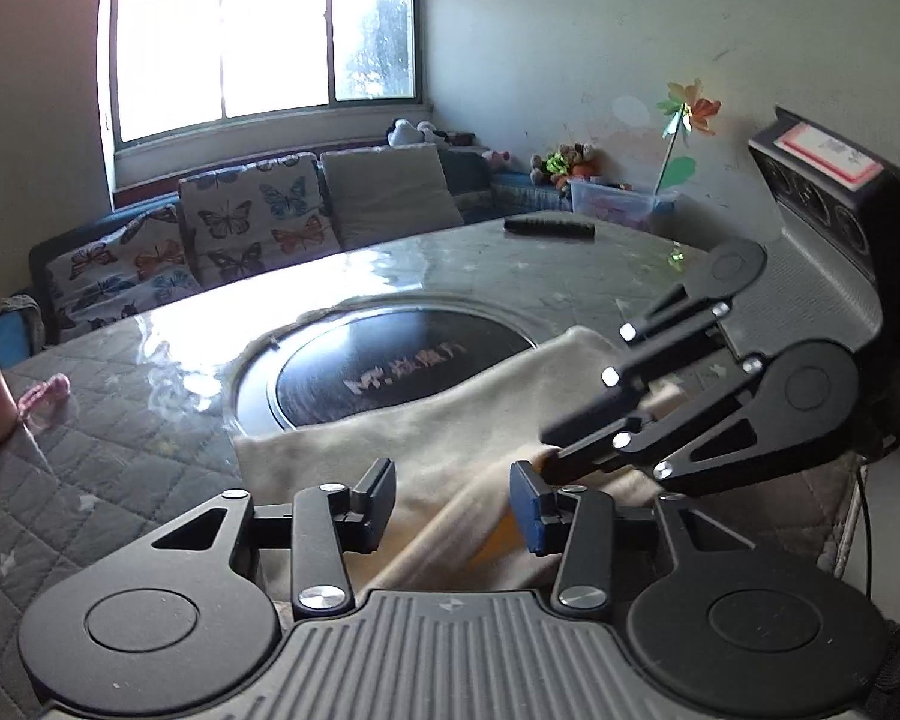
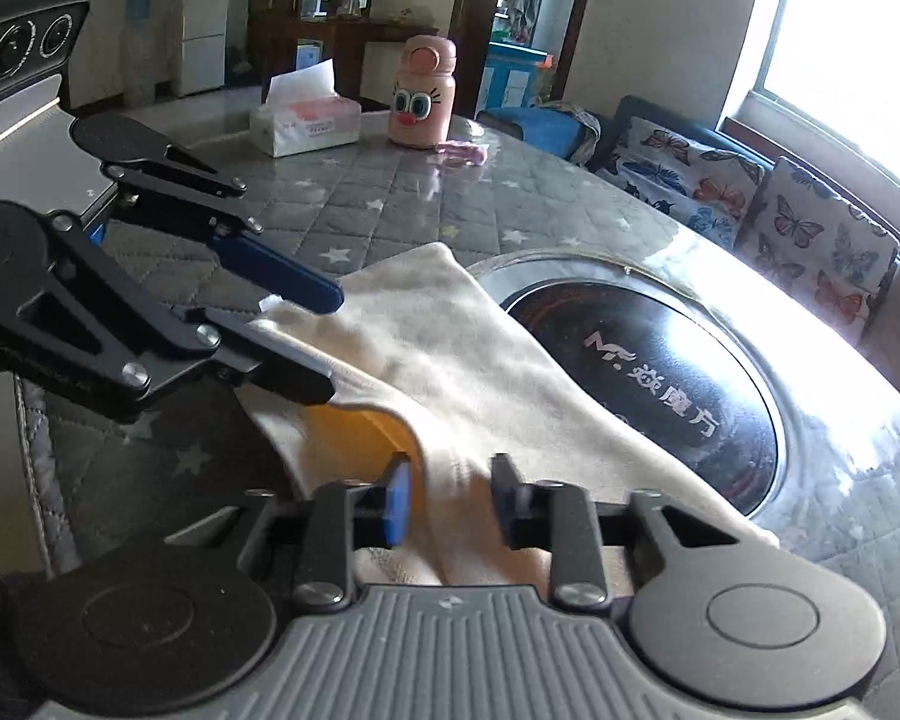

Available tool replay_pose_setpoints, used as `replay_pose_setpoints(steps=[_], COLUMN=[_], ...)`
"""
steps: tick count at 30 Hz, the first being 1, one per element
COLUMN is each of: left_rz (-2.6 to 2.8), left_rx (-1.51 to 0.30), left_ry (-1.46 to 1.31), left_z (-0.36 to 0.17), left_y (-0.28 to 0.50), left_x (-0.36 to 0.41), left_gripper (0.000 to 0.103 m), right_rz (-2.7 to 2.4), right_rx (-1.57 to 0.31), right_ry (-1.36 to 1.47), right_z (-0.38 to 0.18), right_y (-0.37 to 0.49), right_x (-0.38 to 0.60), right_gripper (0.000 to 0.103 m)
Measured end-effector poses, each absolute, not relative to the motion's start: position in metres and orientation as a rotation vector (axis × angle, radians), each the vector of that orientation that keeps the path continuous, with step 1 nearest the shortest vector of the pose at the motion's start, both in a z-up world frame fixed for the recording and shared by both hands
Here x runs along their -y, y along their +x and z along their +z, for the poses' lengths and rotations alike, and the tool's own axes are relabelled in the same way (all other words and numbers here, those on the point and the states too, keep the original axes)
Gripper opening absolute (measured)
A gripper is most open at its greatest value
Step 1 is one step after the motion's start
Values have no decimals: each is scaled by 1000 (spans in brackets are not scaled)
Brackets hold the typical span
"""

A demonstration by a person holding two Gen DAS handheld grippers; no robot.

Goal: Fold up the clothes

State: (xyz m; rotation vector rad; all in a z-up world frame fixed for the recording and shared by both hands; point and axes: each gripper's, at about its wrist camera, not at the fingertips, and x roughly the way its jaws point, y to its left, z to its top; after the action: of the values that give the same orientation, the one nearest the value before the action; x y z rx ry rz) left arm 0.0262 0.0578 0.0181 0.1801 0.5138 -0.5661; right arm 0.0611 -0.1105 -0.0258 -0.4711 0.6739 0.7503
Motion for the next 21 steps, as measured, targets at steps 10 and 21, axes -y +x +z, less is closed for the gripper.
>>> replay_pose_setpoints(steps=[10,21], left_rz=[-485,-523], left_rx=[-535,-552], left_ry=[138,143], left_z=[17,8], left_y=[54,62], left_x=[-55,-43], left_gripper=[51,50], right_rz=[866,740], right_rx=[-731,-746], right_ry=[-512,-510], right_z=[-14,-15], right_y=[36,34], right_x=[120,136], right_gripper=[3,18])
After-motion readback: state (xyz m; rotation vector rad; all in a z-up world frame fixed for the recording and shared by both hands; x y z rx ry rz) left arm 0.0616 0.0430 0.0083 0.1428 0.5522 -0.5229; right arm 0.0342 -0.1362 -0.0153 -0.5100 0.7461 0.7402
